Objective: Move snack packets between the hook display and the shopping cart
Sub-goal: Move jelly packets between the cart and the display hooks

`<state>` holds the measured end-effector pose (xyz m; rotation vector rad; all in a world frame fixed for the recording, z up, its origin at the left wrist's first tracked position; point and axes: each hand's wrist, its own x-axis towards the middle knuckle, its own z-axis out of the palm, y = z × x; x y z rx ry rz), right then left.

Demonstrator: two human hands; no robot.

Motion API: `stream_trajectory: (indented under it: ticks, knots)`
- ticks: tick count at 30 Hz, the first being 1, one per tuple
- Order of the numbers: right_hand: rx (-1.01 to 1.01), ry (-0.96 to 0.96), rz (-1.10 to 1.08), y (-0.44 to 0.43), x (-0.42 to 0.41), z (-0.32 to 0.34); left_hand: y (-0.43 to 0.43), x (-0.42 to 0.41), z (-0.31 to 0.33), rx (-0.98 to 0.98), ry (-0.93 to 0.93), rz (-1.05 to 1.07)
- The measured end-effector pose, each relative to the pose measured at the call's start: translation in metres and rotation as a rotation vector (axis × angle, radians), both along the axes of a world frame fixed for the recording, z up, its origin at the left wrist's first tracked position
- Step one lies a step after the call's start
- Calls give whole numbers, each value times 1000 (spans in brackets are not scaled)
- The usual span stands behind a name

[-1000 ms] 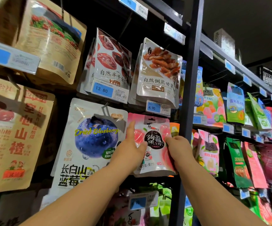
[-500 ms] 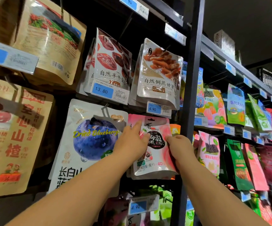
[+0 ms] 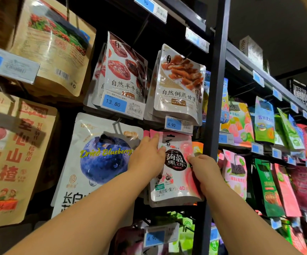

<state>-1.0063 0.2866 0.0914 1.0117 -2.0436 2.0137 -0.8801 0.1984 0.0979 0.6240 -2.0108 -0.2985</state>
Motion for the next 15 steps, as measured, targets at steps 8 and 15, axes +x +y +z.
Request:
stream_trajectory:
  ticks: [8,15]
  knots:
    - [-60,22,-4,1,-2,-6,-4,2,-3,59,104,-151]
    - [-71,175,-60,5,3,-11,-4,6,-2,227,295,-329]
